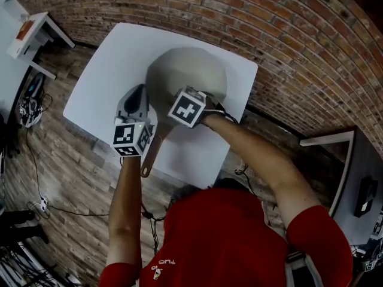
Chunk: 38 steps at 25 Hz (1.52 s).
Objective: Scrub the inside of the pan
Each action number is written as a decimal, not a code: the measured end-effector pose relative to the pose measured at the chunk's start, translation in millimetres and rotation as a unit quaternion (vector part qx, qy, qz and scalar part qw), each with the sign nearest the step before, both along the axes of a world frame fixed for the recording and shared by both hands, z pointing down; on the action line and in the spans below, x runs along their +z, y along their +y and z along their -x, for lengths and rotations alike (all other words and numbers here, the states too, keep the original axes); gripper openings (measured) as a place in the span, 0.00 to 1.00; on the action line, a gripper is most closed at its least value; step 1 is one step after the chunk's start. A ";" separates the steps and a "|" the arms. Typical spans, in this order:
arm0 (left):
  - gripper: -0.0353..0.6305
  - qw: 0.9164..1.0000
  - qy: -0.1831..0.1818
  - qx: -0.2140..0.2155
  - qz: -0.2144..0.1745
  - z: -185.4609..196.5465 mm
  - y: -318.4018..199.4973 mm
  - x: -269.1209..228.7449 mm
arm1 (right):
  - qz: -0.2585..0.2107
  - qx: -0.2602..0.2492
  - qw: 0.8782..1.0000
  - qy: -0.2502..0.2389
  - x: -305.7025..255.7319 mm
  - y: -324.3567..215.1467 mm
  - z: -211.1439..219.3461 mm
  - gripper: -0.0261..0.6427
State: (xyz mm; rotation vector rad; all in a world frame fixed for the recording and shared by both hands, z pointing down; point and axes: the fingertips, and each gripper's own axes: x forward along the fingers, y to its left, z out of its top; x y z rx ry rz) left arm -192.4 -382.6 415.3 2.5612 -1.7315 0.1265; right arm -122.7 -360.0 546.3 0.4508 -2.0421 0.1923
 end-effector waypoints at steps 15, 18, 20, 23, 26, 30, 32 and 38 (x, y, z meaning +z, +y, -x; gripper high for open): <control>0.08 1.000 -0.008 0.003 -0.005 4.2 -0.1 -1.1 | -0.032 0.078 0.995 0.043 3.2 -39.8 -89.4 0.17; 0.08 1.000 -0.010 0.005 -0.004 3.4 -0.1 -0.4 | -0.037 0.084 0.995 0.034 2.6 -43.1 -93.1 0.17; 0.08 1.000 -0.012 0.006 -0.004 3.4 -0.1 -1.6 | -0.031 0.090 0.995 0.036 1.7 -40.6 -95.8 0.17; 0.08 1.000 -0.014 0.008 -0.007 4.5 0.4 -6.2 | -0.027 0.097 0.994 0.030 -3.0 -36.6 -96.4 0.17; 0.08 1.000 -0.014 0.009 -0.016 5.9 3.7 -17.4 | -0.034 0.114 0.993 0.007 -20.5 -34.2 -98.6 0.17; 0.08 0.999 -0.006 0.006 -0.036 5.9 9.6 -47.9 | -0.068 0.140 0.984 -0.089 -66.1 -40.6 -94.7 0.17; 0.08 0.999 0.001 0.005 -0.047 2.5 14.3 -67.3 | -0.084 0.153 0.973 -0.148 -96.6 -40.2 -94.4 0.17; 0.08 0.997 0.035 0.015 -0.071 -24.0 39.0 -116.8 | -0.144 0.140 0.920 -0.336 -193.7 -14.9 -86.5 0.17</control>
